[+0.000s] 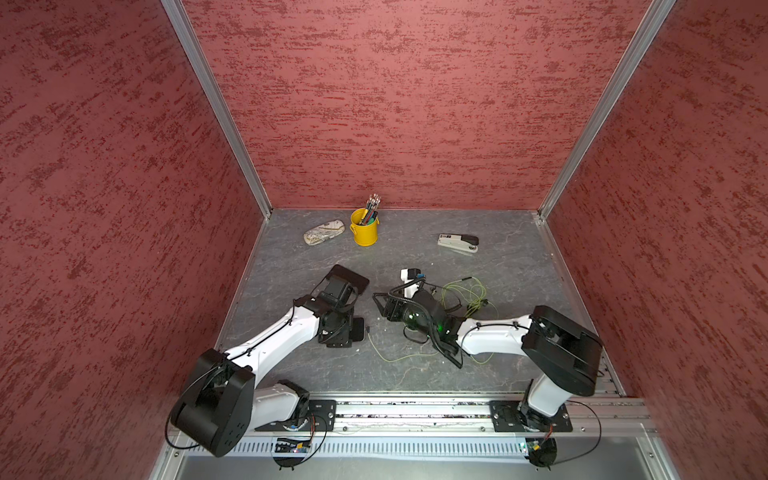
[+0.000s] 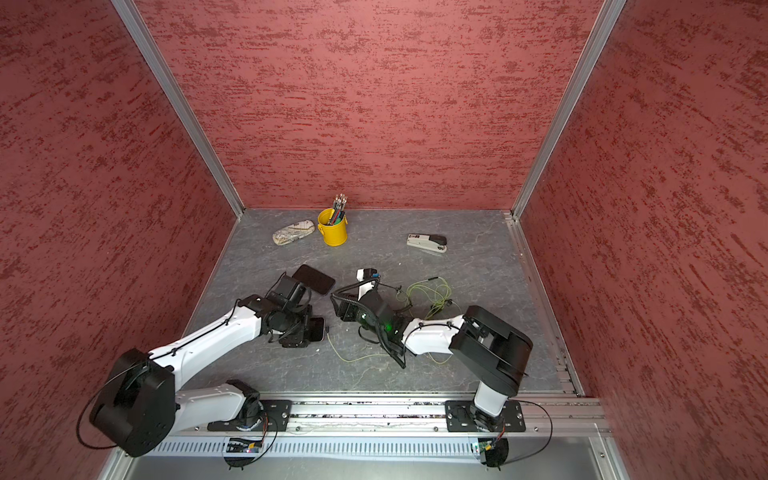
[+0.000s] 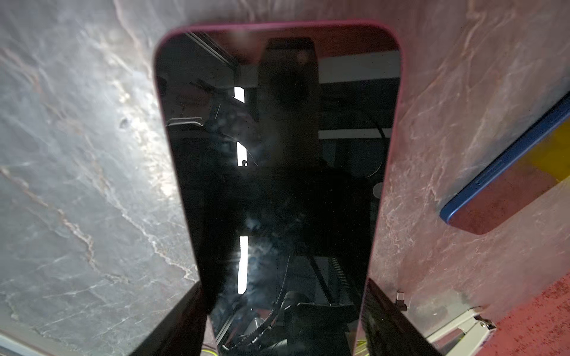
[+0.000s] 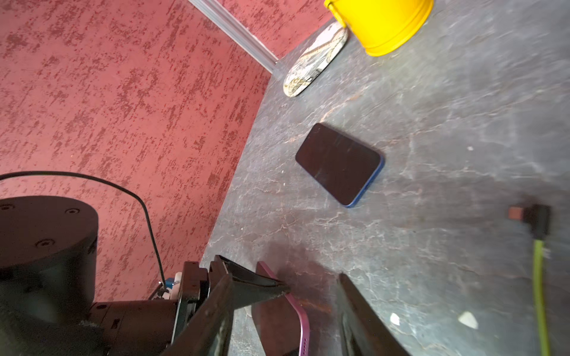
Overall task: Plug wired earphones into phones
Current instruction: Place the phone at the center of the board.
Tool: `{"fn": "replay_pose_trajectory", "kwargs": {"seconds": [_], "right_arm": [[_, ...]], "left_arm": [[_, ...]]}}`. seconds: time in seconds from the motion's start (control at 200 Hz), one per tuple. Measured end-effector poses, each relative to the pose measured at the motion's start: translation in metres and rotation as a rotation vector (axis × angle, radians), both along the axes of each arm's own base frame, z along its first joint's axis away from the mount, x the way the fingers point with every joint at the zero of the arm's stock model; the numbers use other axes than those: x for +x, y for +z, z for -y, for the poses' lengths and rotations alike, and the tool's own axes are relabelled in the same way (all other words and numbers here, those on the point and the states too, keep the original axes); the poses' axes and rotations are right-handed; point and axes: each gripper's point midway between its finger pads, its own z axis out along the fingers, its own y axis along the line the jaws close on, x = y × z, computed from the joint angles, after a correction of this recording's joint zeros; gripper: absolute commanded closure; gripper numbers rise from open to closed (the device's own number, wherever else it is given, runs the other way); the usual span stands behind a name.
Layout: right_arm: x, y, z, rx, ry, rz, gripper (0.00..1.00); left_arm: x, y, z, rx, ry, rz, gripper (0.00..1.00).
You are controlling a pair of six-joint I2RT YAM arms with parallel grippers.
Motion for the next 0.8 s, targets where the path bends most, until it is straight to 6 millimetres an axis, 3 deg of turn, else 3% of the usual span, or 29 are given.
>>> {"fn": "replay_pose_trajectory", "kwargs": {"seconds": [0.125,0.411,0.471,0.636,0.802], "right_arm": [[0.013,-0.009,0.021,-0.077,-0.052,-0.013,0.49],[0.037,-0.05,0.062,-0.247,-0.113,-0.085,0.57],[0.041,-0.059,0.065,-0.272,-0.113,-0.102,0.57],[0.054,-0.077,0.059,-0.323,-0.109,-0.131,0.62],[0.064,-0.087,0.049,-0.355,-0.103,-0.141,0.67]], "left_arm": [[0.002,-0.008,0.002,0.044,-0.018,-0.026,0.38],[-0.003,-0.026,0.0,0.13,-0.046,-0.097,0.36],[-0.003,-0.028,0.0,0.14,-0.047,-0.103,0.3],[-0.003,-0.03,-0.002,0.158,-0.062,-0.106,0.0],[0.0,-0.02,-0.007,0.169,-0.077,-0.069,0.0]]}}
